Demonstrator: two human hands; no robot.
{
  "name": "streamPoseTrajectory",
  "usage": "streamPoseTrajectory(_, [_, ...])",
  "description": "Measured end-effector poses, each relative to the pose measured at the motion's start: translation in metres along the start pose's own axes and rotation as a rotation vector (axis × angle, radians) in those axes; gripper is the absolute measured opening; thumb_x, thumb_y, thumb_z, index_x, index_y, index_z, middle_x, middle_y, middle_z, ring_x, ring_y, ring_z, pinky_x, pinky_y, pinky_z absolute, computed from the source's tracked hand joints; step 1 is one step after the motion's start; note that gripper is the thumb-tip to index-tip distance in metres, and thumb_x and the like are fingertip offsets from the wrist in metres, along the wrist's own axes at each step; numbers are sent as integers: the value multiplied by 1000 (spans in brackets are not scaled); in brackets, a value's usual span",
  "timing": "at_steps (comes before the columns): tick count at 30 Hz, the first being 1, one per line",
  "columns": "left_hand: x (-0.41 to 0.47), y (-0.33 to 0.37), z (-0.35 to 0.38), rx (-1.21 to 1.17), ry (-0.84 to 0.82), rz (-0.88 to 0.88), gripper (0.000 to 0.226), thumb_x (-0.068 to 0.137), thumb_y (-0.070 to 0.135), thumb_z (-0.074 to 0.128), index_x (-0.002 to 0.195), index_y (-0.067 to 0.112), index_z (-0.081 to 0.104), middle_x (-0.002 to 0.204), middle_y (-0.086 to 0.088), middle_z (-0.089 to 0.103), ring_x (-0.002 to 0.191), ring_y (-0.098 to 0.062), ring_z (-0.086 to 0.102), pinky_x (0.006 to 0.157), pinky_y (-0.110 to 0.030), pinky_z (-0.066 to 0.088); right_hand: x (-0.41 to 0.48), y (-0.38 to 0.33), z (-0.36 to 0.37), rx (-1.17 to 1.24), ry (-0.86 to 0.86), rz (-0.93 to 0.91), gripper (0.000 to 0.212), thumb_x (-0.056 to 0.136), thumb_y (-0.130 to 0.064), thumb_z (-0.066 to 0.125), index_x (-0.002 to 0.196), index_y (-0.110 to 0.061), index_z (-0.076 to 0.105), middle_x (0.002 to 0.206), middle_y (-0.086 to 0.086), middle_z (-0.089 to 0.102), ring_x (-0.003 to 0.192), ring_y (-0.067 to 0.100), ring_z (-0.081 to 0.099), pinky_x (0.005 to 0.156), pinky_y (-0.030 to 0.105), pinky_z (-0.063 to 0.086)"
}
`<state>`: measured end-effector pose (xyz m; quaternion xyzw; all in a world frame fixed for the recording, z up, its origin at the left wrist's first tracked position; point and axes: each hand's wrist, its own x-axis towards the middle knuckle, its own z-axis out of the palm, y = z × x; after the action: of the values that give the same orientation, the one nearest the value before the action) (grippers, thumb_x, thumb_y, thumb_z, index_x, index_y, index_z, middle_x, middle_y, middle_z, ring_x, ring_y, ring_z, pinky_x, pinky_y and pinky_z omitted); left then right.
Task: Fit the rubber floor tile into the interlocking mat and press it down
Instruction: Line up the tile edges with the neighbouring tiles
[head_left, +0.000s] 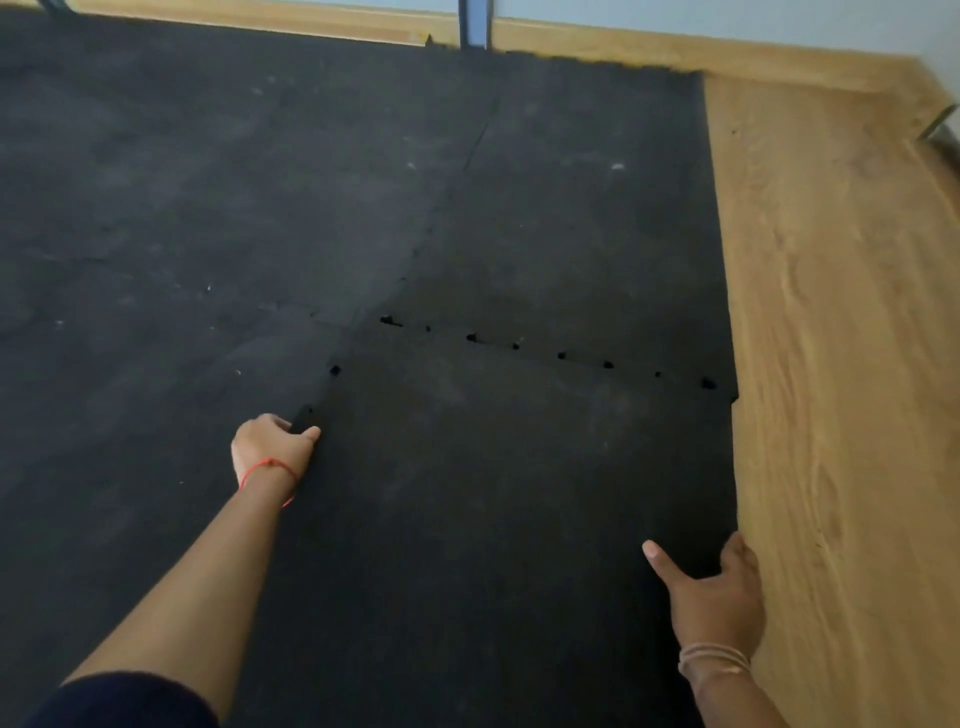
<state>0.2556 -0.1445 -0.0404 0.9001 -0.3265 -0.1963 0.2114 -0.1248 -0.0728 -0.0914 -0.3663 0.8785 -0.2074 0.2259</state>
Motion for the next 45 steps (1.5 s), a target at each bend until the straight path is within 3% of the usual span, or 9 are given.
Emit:
streamPoseTrajectory(6, [-5, 10, 4, 130, -92, 178, 34, 77, 16, 69, 98, -10, 64, 102, -28, 63, 100, -41, 56, 85, -41, 46, 5, 4, -12, -4, 3, 28, 98, 71, -35, 76, 147, -9, 20, 154, 14, 24, 142, 32, 21, 116, 46, 19])
streamPoseTrajectory(11, [3, 8, 0, -24, -200, 2, 44, 73, 15, 76, 111, -1, 61, 118, -21, 61, 115, -36, 52, 95, -39, 42, 7, 0, -17, -15, -15, 23, 95, 73, -33, 76, 146, -6, 22, 153, 15, 26, 142, 32, 22, 117, 45, 18])
streamPoseTrajectory(15, [14, 0, -7, -160, -314, -86, 35, 75, 9, 74, 106, 0, 61, 110, -17, 58, 95, -29, 54, 97, -42, 44, 6, -3, -15, -1, 0, 2, 98, 71, -32, 78, 147, -9, 20, 155, 12, 23, 142, 31, 20, 117, 44, 16])
streamPoseTrajectory(19, [13, -2, -8, 14, -236, -49, 49, 75, 11, 73, 118, -4, 56, 124, -22, 58, 104, -33, 56, 98, -39, 41, 2, -1, -13, 41, -61, 9, 98, 72, -31, 77, 148, -13, 17, 155, 10, 24, 141, 30, 24, 115, 44, 23])
streamPoseTrajectory(26, [-14, 6, -2, 177, -111, 152, 40, 76, 12, 71, 106, -13, 61, 110, -34, 61, 107, -46, 54, 90, -46, 43, 3, 6, -24, 41, -51, -35, 93, 75, -31, 74, 148, -13, 19, 156, 8, 21, 143, 28, 20, 117, 42, 18])
streamPoseTrajectory(36, [-7, -3, 3, 297, -135, 228, 52, 76, 17, 71, 117, -11, 55, 119, -34, 52, 114, -46, 47, 97, -45, 38, 4, 4, -22, -61, -75, -14, 88, 80, -29, 69, 147, -12, 16, 157, 8, 17, 144, 27, 16, 117, 44, 17])
streamPoseTrajectory(40, [-16, -10, 1, 226, -155, 209, 57, 80, 25, 67, 125, -5, 51, 120, -30, 51, 116, -44, 45, 101, -44, 36, -27, -23, -8, -424, -149, -552, 75, 92, -49, 37, 142, -12, -6, 157, 8, -5, 144, 21, -6, 116, 35, 4])
streamPoseTrajectory(42, [-45, -35, 3, 139, -73, 164, 63, 84, 33, 61, 133, -3, 43, 126, -28, 46, 122, -41, 39, 106, -45, 32, -53, -39, 13, -516, -280, -798, 75, 90, -60, 6, 143, -8, 6, 155, 9, 8, 143, 22, 7, 116, 35, 11])
streamPoseTrajectory(45, [-114, -92, 4, 106, 87, 27, 71, 88, 43, 49, 140, -1, 29, 141, -22, 35, 133, -37, 26, 112, -47, 23, -79, -59, 54, -633, -413, -1139, 76, 93, -56, 4, 137, -3, 37, 145, 14, 41, 134, 29, 38, 109, 37, 23])
